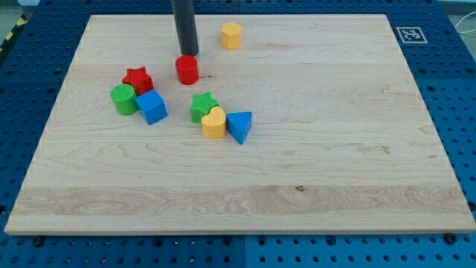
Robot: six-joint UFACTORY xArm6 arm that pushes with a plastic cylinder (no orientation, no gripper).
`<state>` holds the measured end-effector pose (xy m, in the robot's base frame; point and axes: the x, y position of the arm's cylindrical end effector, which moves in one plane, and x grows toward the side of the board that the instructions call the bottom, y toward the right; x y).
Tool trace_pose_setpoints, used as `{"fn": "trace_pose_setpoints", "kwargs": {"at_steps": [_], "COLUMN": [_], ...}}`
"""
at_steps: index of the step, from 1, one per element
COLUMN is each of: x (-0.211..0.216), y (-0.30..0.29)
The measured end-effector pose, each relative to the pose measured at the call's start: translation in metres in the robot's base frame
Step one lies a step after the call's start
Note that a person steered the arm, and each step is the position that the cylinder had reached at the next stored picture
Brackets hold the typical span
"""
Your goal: Move the green circle towards the bottom left of the board
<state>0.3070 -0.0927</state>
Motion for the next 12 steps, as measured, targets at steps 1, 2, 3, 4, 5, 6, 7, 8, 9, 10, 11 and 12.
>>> {"fn": "trace_pose_setpoints", "kwargs": {"at_steps": [1, 2, 3, 4, 5, 6, 7, 8, 9, 10, 11, 12], "x": [0.021, 0.039, 0.047, 0.036, 0.03, 0.026, 0.026, 0.026, 0.027, 0.029, 0.035, 0.051], "y": [0.0, -0.001, -0.004, -0.014, -0.032, -0.048, -0.066, -0.083, -0.097, -0.108, -0.111, -0.11]}}
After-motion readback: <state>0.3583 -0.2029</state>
